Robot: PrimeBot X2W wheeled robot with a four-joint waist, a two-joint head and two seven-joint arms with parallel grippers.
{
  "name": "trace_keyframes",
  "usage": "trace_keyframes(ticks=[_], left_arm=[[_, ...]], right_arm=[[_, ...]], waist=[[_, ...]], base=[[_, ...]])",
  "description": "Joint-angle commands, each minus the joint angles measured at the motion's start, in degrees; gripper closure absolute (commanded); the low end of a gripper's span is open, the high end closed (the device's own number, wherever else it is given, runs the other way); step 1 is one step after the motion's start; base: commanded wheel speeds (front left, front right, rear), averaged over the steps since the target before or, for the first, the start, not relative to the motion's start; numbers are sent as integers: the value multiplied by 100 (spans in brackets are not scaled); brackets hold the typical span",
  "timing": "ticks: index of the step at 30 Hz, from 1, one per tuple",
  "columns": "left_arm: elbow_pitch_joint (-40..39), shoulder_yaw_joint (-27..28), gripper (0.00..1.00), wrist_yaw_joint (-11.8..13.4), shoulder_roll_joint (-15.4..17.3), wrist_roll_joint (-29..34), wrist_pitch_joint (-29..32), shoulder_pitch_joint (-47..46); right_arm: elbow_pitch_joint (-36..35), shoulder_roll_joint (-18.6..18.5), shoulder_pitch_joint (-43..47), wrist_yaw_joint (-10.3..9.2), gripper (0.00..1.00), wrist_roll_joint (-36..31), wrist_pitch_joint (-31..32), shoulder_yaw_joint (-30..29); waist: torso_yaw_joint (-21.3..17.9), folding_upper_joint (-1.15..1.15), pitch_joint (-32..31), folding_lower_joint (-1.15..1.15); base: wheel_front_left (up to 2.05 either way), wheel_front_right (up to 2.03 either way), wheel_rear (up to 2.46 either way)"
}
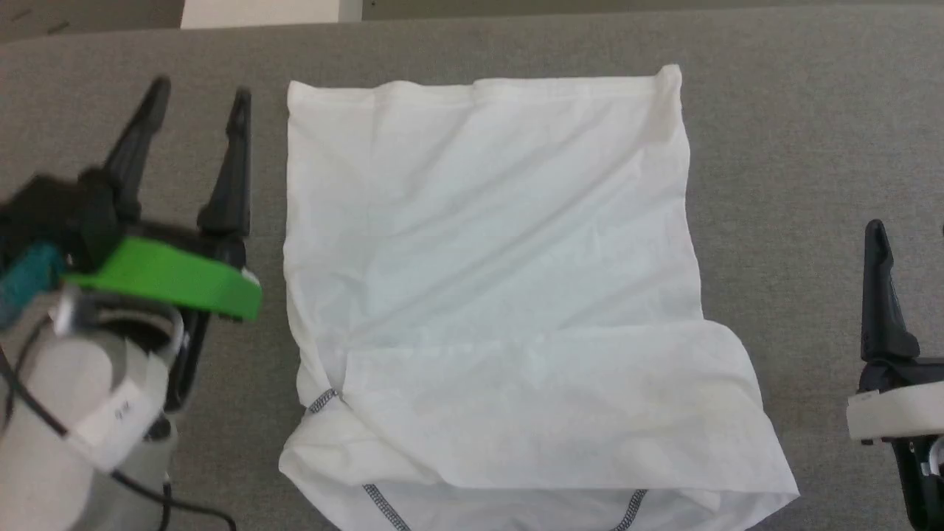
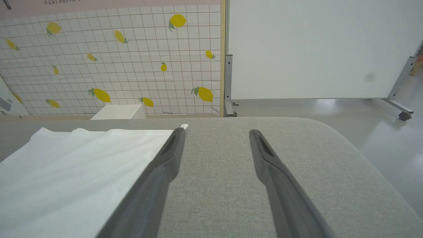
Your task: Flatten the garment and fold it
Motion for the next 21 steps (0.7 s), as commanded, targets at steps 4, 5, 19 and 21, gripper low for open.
trace_keyframes(ticks=[4, 5, 19, 21], left_arm=[[643, -160, 0, -465, 368, -202, 968, -1464], [774, -181, 0, -527, 423, -211, 1104, -1667], [2863, -481, 0, -956, 1010, -797, 2947, -3308], [2916, -480, 0, -964, 1009, -875, 2993, -3320]], right_arm=[[-127, 9, -287, -8, 0, 58, -30, 178], [-141, 9, -314, -8, 0, 60, -25, 211], [-356, 9, -694, -8, 0, 87, 54, 583], [-353, 9, -700, -8, 0, 83, 67, 564]], waist=[[-190, 0, 800, 0], [-212, 0, 869, 0], [-597, 0, 1898, 0], [-609, 0, 1953, 0]], base=[[0, 0, 0], [0, 0, 0], [0, 0, 0], [0, 0, 0]])
